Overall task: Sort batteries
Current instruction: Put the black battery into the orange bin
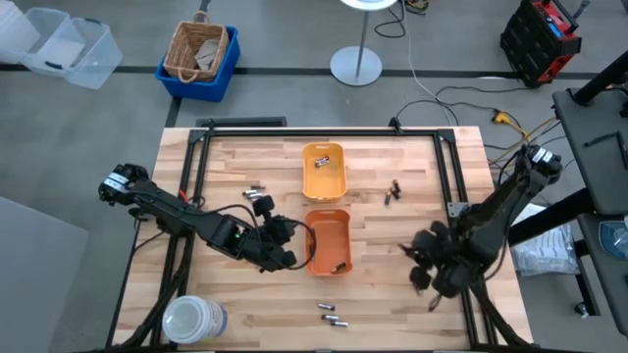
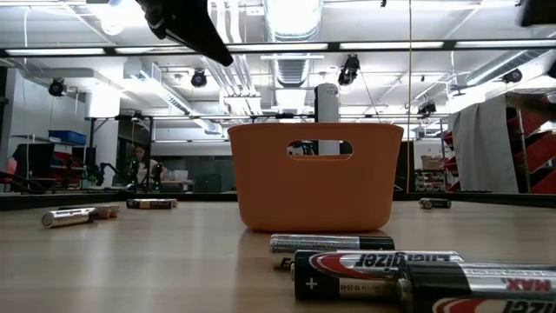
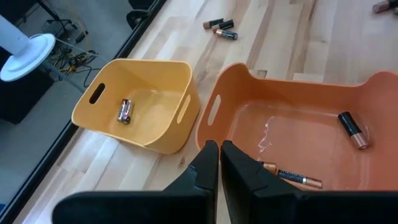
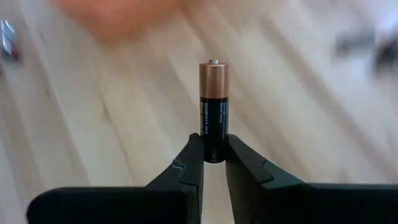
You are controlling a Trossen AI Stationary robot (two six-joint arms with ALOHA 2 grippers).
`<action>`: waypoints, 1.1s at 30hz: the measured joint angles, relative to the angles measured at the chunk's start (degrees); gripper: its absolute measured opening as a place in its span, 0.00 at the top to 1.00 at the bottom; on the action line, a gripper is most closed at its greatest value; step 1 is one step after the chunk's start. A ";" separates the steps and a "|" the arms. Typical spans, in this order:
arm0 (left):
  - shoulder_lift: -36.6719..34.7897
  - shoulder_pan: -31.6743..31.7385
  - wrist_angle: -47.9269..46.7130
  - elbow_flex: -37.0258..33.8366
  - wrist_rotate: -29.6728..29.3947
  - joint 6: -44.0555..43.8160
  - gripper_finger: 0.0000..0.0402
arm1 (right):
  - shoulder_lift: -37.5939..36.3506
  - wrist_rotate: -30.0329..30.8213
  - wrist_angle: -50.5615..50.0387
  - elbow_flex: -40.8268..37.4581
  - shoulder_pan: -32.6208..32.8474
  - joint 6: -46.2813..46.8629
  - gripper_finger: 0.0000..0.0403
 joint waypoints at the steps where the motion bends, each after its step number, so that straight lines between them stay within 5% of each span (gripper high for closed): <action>1: 0.00 0.00 0.27 0.00 0.02 0.11 1.00 | -0.04 1.61 3.95 -0.02 -1.90 -4.88 0.91; 7: 0.00 0.00 0.74 0.00 -0.15 0.07 1.00 | 0.71 1.57 23.21 -0.02 -14.38 -33.08 0.91; 12: 0.00 0.00 0.97 0.00 -0.51 -0.02 1.00 | 2.88 -6.76 35.80 0.03 -24.64 -49.10 0.91; 20: 0.00 -0.03 1.22 0.00 -0.49 -2.14 1.00 | 10.16 -17.28 45.05 0.03 -35.96 -61.79 0.90; 33: 0.00 0.11 1.17 0.00 -3.65 -2.13 1.00 | 20.64 -20.64 54.21 0.24 -43.43 -77.43 0.87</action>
